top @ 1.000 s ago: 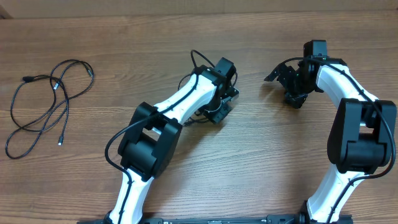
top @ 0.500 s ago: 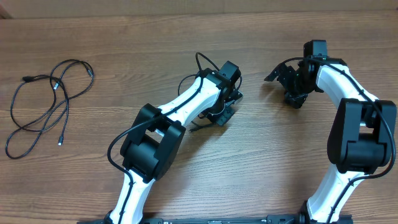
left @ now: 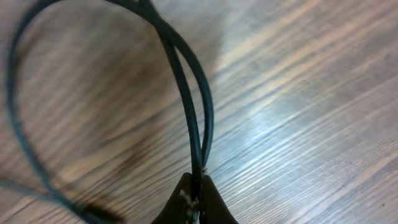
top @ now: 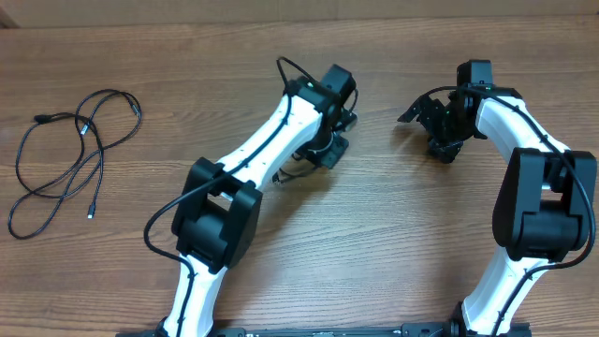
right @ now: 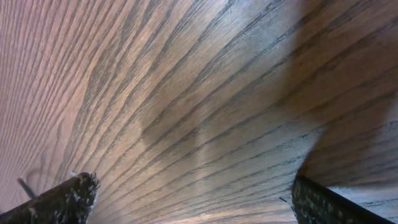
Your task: Untangle cables
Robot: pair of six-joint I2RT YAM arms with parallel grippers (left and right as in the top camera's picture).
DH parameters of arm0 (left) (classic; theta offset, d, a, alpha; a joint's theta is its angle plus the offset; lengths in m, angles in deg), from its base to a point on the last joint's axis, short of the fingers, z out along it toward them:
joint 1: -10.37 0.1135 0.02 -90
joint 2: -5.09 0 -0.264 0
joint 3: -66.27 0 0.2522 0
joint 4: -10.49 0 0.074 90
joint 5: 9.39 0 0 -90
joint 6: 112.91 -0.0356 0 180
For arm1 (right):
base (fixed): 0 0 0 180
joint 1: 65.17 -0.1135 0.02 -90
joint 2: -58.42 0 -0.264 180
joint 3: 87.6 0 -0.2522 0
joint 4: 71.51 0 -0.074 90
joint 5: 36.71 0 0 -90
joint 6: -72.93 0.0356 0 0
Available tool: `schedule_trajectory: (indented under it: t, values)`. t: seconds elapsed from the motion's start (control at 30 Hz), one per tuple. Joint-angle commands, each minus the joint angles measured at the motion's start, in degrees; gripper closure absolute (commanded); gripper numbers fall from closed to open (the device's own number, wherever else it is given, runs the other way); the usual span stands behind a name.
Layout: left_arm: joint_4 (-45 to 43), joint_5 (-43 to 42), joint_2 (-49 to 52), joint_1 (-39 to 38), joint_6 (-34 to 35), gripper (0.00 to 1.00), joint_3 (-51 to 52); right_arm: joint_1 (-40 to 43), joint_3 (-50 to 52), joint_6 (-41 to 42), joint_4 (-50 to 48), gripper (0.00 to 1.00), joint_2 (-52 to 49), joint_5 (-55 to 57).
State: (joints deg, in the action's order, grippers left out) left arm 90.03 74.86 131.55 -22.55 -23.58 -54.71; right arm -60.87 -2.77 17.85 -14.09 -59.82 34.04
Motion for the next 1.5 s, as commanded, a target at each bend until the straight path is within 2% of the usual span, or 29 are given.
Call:
schedule_trajectory:
  t: [0.0,0.37,0.43,0.63,0.8,0.93,1.03,1.13,1.47]
  values:
    - [1.7,7.1,-2.5,1.6,4.2,0.96,-1.7,0.4,0.7,-0.9,-0.1,0.00,-1.5,4.2]
    - [6.5,22.1,-2.6,2.9,9.5,0.96,-4.4,0.4,0.8,-0.9,-0.1,0.00,-1.5,4.2]
    - [8.2,25.5,-3.4,2.9,11.4,0.96,-8.1,0.4,0.7,-0.9,-0.1,0.00,-1.5,4.2]
    - [9.2,30.4,-9.2,3.0,11.7,0.96,-20.8,0.4,0.7,-0.9,-0.1,0.00,-1.5,4.2]
    - [4.4,41.6,-18.1,3.6,12.5,0.96,-27.6,0.4,0.7,-0.9,-0.1,0.00,-1.5,4.2]
    - [-1.8,53.5,-24.7,4.6,12.4,0.96,-28.0,0.4,0.7,-0.9,-0.1,0.00,-1.5,4.2]
    - [-5.6,59.2,-27.5,6.1,12.4,0.96,-28.0,0.4,0.7,-0.9,-0.1,0.00,-1.5,4.2]
    - [-7.7,60.5,-29.7,9.7,12.3,0.96,-28.0,0.4,0.7,-0.9,-0.1,0.00,-1.5,4.2]
    - [-5.8,58.9,-29.9,19.7,12.7,0.96,-27.9,0.4,0.7,-0.9,-0.1,0.00,-1.5,4.2]
